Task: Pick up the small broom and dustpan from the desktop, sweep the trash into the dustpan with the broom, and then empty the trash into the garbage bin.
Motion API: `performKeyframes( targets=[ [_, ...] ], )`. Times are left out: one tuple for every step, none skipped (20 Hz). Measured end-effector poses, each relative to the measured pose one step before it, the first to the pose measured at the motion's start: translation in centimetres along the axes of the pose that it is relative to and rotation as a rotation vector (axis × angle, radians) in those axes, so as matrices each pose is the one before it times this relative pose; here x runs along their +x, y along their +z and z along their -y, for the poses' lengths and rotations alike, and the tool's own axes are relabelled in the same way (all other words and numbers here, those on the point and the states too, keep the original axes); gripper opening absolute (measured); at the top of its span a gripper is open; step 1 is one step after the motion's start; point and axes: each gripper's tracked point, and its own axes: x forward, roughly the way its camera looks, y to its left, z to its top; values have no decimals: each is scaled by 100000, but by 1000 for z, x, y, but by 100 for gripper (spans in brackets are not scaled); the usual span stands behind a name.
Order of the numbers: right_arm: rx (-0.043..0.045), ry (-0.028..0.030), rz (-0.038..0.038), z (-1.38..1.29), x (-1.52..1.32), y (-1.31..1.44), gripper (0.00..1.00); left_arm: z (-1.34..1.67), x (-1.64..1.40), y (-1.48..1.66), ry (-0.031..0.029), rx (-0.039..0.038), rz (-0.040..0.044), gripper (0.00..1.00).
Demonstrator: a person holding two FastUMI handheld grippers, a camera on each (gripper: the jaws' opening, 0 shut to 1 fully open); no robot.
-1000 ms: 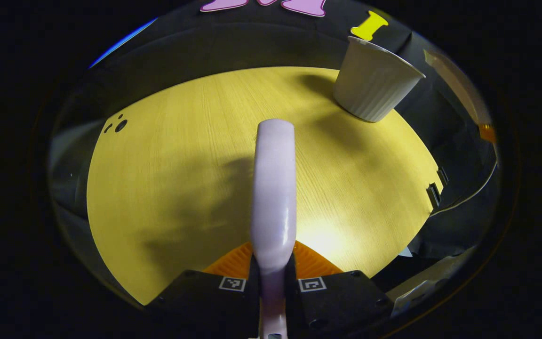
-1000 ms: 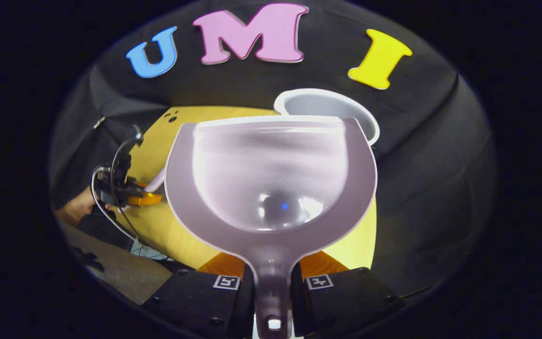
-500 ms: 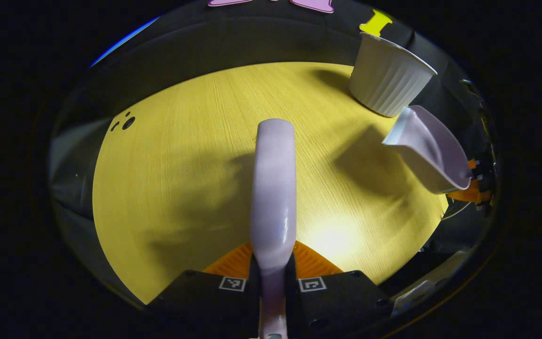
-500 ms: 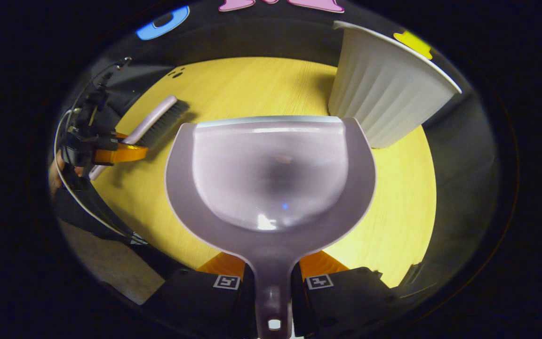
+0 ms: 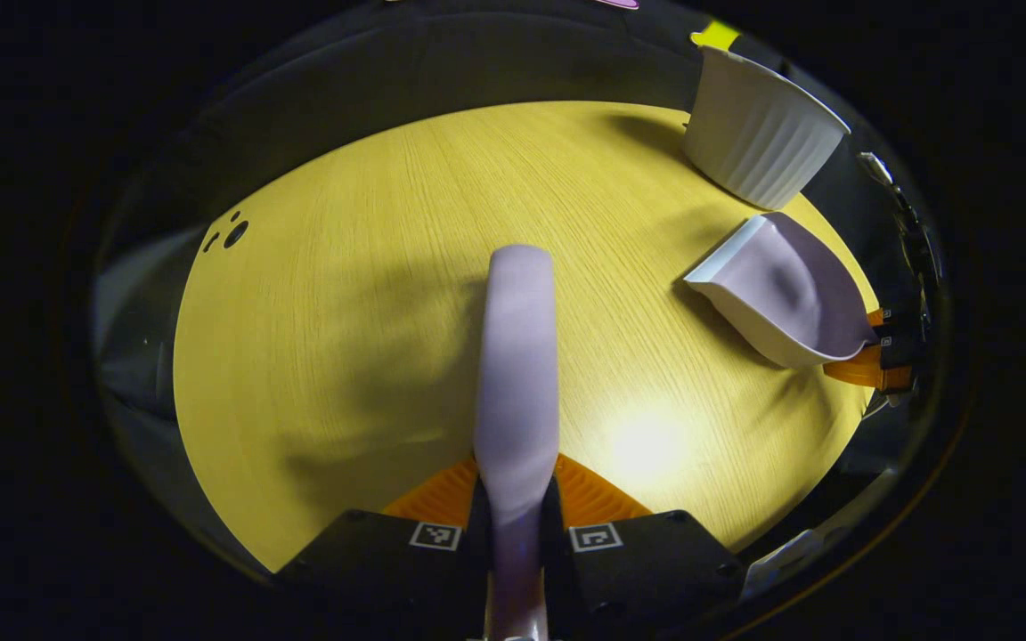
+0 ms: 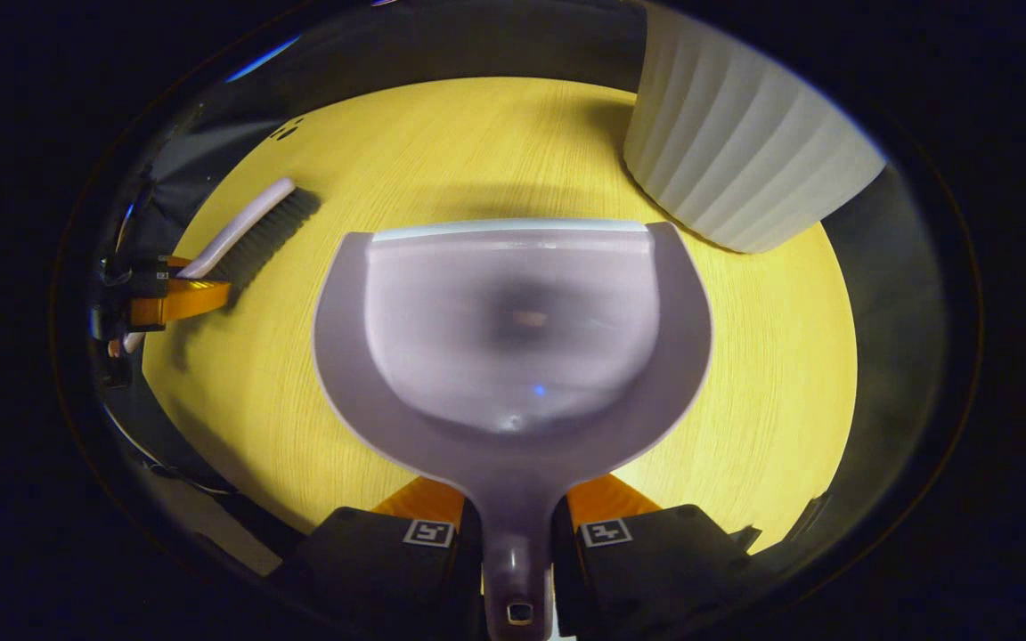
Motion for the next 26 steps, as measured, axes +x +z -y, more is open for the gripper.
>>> performKeyframes(
  targets=[
    [328, 472, 917, 96, 326, 255, 34, -386, -152, 318, 731, 766, 693, 33],
    [240, 1005, 460, 115, -201, 15, 39, -32, -2, 259, 1019, 900, 493, 35],
    [685, 534, 61, 217, -45, -80, 42, -166, -220, 24, 1193, 1010, 174, 33],
    [975, 896, 284, -131, -364, 65, 42, -290, -294, 19, 836, 924, 357, 33],
    [975, 687, 920, -108, -420, 133, 43, -243, -361, 57, 667, 613, 634, 33],
    [757, 947, 1497, 3, -655, 138, 43, -73, -273, 31, 660, 459, 763, 35],
    [620, 788, 1594, -25, -919, 111, 43, -231, -420, -29, 683, 413, 1267, 35],
    [145, 626, 2018, -5, -1219, 99, 43, -138, -640, -44, 773, 524, 1261, 35],
    [-258, 99, 2617, 81, -1215, 288, 39, 151, -665, 166, 989, 578, 1188, 35],
    [-77, -118, 3047, 190, -1333, 398, 39, -89, -746, 107, 967, 647, 1419, 32],
    [131, 214, 3831, -136, -1302, 692, 38, -98, -814, 138, 882, 536, 1790, 32],
    [325, -67, 4352, -47, -1273, 932, 42, 61, -1105, 311, 868, 266, 2144, 35],
    [342, 256, 4471, -226, -1527, 920, 33, 44, -978, 573, 568, -135, 2998, 35],
    [224, -453, 4720, -125, -1246, 1233, 40, 297, -1011, 829, 218, -873, 3452, 35],
    [-348, -395, 5104, -195, -986, 1279, 40, 437, -1071, 1196, -486, -1571, 4857, 32],
    [-716, -988, 5211, -23, -995, 1422, 40, 617, -964, 1433, -1153, -1952, 5512, 35],
    [-621, -1004, 5490, -112, -916, 1460, 40, 542, -912, 1859, -1503, -2099, 6104, 35],
    [-372, -790, 5962, -210, -824, 1869, 40, 731, -946, 2126, -1730, -2084, 6594, 35],
    [-385, -840, 5972, -71, -959, 1863, 40, 671, -668, 2258, -1655, -1999, 6767, 35],
    [-260, -606, 5910, 42, -793, 1959, 40, 548, -738, 2113, -921, -2014, 6744, 35],
    [-698, -689, 6014, 152, -860, 2014, 40, 560, -641, 2258, -1010, -2277, 6623, 35],
    [-870, -1232, 5571, 153, -565, 1941, 40, 715, -722, 2230, -1556, -2014, 6616, 35],
    [-920, -1303, 5329, 79, -446, 1839, 40, 519, -382, 2042, -1308, -1087, 6257, 35],
    [-599, -1436, 5033, 177, -353, 1886, 40, 626, -159, 2048, -519, -127, 5687, 35],
    [334, -1266, 4515, 250, -165, 1746, 40, 319, -70, 1868, -500, 278, 4940, 35],
    [1221, -981, 3952, 133, -76, 1471, 39, 411, 24, 1492, -819, 328, 3912, 35]
  ],
)
